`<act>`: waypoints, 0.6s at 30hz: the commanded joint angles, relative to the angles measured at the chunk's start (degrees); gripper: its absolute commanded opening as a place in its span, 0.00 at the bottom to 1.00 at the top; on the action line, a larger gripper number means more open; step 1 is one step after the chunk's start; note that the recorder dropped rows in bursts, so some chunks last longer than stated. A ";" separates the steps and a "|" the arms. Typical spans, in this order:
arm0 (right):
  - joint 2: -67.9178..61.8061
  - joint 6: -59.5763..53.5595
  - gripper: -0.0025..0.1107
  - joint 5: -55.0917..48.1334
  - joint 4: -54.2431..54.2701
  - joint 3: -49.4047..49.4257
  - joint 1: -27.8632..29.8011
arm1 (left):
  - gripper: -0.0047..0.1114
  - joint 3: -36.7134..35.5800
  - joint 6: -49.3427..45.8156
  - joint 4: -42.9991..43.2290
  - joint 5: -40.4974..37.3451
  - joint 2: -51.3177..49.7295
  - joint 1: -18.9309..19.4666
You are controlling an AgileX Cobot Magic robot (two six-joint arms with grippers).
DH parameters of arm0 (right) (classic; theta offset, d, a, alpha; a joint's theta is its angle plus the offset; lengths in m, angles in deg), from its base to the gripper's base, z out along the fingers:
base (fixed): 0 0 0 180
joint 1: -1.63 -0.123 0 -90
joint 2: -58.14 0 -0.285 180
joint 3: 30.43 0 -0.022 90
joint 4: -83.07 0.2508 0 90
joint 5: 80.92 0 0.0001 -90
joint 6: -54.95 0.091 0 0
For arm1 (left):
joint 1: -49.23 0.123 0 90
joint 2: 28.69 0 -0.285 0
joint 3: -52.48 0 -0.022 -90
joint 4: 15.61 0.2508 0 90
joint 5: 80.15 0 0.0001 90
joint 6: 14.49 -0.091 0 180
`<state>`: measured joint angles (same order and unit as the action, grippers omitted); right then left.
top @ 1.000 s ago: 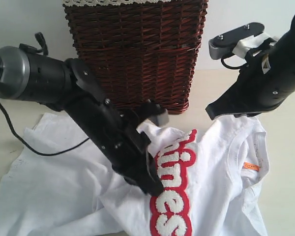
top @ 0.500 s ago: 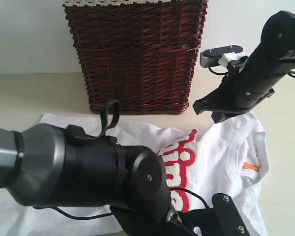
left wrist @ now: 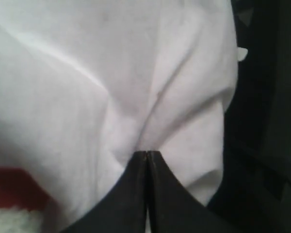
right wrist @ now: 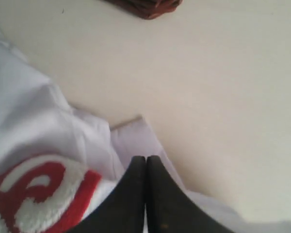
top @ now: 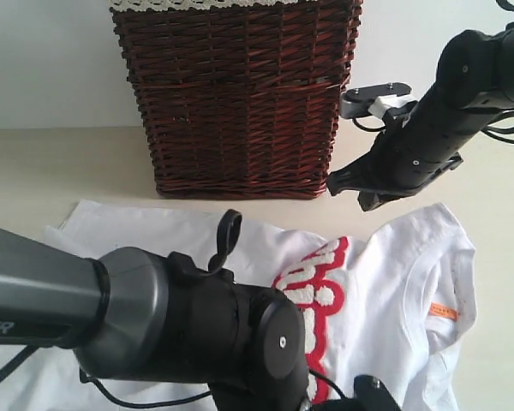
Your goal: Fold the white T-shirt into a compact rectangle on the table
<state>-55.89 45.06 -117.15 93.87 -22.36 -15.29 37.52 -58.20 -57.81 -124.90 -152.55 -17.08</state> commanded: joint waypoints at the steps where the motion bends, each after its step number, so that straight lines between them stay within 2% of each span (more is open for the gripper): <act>1: 0.14 -0.52 0.02 -0.24 -0.28 -1.79 0.25 | 0.04 -0.79 0.64 2.23 -5.87 -1.59 -4.27; 6: -0.68 -2.18 0.02 -2.07 0.37 -1.87 0.25 | 0.04 -0.79 0.30 2.55 -6.77 -0.85 -7.41; 10: -4.04 -8.63 0.02 -9.18 3.77 -1.87 0.25 | 0.04 -0.79 0.29 2.67 -5.71 0.45 -6.93; 18: -9.87 -10.38 0.02 -9.28 5.40 -1.87 0.25 | 0.04 -0.79 0.85 5.11 -6.30 10.87 -6.20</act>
<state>-63.91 36.34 -126.19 98.42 -24.00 -15.29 36.74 -57.95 -54.69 -130.75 -146.83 -23.41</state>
